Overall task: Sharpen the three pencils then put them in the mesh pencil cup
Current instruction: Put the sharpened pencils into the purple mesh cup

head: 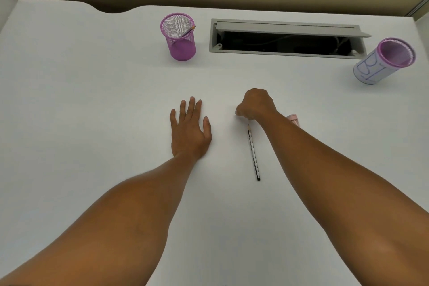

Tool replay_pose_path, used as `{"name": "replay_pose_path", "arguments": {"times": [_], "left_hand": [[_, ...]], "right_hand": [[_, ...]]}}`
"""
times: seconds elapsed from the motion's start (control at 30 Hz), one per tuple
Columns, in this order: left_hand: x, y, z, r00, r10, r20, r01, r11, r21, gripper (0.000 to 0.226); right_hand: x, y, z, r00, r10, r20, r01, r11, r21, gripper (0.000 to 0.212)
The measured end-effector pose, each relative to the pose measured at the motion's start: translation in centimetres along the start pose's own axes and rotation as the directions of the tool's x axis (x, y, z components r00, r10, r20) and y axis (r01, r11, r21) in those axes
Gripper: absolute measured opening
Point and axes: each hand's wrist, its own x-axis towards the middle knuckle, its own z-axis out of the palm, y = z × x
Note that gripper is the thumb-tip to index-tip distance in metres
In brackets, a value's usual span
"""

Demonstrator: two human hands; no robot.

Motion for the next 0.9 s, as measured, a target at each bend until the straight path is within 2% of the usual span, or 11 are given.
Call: {"name": "replay_pose_path", "arguments": {"times": [0.23, 0.43, 0.53, 0.63, 0.67, 0.77, 0.9], "left_hand": [[-0.1, 0.1, -0.1, 1.0, 0.001, -0.005, -0.001, 1.0, -0.01, 0.058], [-0.1, 0.1, -0.1, 1.0, -0.003, -0.013, 0.003, 1.0, -0.018, 0.058], [-0.1, 0.1, -0.2, 1.0, 0.0, -0.014, 0.0, 1.0, -0.016, 0.058], [-0.1, 0.1, -0.2, 1.0, 0.002, -0.016, -0.002, 1.0, 0.001, 0.058], [0.0, 0.1, -0.2, 1.0, 0.002, -0.017, -0.002, 1.0, 0.005, 0.058], [0.0, 0.0, -0.2, 1.0, 0.002, -0.01, -0.002, 1.0, 0.004, 0.058], [0.0, -0.1, -0.1, 1.0, -0.004, -0.014, 0.004, 1.0, -0.003, 0.058]], "right_hand": [[-1.3, 1.0, 0.5, 0.978, 0.092, 0.188, -0.056, 0.98, -0.19, 0.019], [-0.9, -0.2, 0.5, 0.987, 0.027, 0.157, 0.003, 0.981, -0.192, 0.017], [-0.5, -1.8, -0.6, 0.995, -0.04, 0.092, 0.051, 0.991, -0.128, 0.015], [0.4, -4.3, -2.8, 0.989, -0.15, 0.004, 0.149, 0.978, -0.149, 0.013], [0.6, -5.2, -3.5, 0.982, -0.183, -0.045, 0.177, 0.978, -0.11, 0.008], [1.0, -7.5, -5.7, 0.942, -0.233, -0.24, 0.26, 0.962, 0.086, 0.018], [0.5, -10.0, -8.0, 0.85, -0.253, -0.462, 0.429, 0.842, 0.328, 0.006]]}}
